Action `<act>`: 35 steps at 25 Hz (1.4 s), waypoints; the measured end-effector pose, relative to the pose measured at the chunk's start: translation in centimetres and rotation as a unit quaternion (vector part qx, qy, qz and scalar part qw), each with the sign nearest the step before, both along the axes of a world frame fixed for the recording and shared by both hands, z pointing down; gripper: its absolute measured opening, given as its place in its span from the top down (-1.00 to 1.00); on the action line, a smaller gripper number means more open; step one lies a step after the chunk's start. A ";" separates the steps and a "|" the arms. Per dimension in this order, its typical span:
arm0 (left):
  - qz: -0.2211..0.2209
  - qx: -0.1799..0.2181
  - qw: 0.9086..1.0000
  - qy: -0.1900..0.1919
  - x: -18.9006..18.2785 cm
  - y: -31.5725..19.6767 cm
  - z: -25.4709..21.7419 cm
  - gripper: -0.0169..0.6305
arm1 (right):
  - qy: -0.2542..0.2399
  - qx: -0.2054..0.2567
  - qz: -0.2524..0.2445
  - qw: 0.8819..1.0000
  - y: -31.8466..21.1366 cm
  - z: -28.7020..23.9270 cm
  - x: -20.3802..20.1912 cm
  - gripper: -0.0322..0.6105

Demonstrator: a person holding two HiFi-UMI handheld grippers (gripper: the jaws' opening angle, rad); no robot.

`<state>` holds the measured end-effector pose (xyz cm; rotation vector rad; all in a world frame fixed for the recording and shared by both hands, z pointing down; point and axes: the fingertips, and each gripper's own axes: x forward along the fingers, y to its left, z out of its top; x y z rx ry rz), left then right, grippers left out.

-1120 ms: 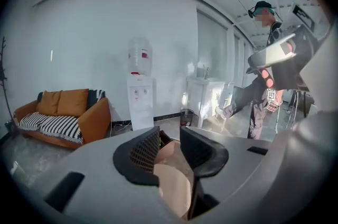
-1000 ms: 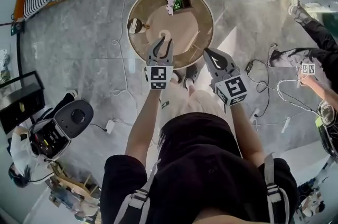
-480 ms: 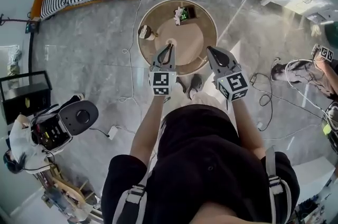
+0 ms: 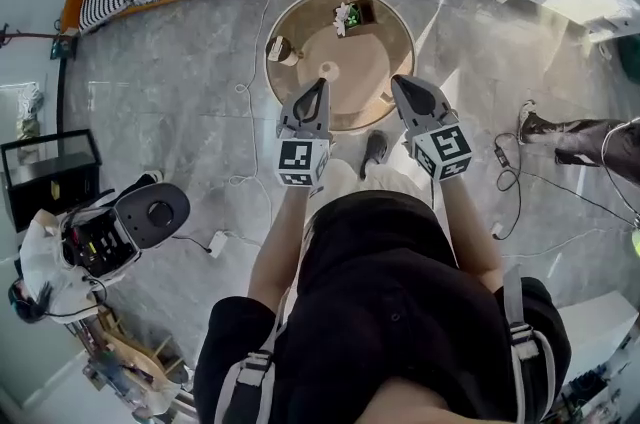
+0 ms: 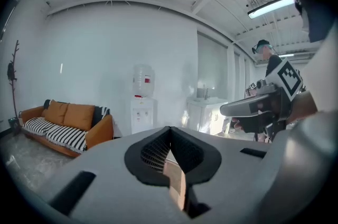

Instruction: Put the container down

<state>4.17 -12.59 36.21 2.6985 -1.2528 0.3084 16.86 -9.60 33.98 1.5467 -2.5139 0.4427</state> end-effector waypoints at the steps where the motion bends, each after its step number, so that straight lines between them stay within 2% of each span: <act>1: 0.000 0.003 1.000 0.005 -0.3 0.2 -0.4 0.89 | 0.001 0.000 0.001 1.000 0.1 0.0 -0.3 0.89; 10: 0.022 0.024 0.999 0.024 -6.0 3.3 -3.6 0.89 | 0.021 0.008 0.020 1.000 3.1 -1.6 -5.4 0.89; 22: 0.076 0.026 0.996 0.045 -14.8 12.2 -5.0 0.89 | 0.034 0.023 0.080 0.996 13.1 -3.1 -13.3 0.89; 29: 0.104 0.018 0.993 0.056 -17.5 16.8 -5.8 0.89 | 0.042 0.035 0.097 0.994 18.3 -5.0 -17.2 0.89; 35: 0.138 0.017 0.987 0.077 -18.2 19.6 -8.2 0.89 | 0.042 0.046 0.103 0.993 21.4 -7.5 -19.0 0.89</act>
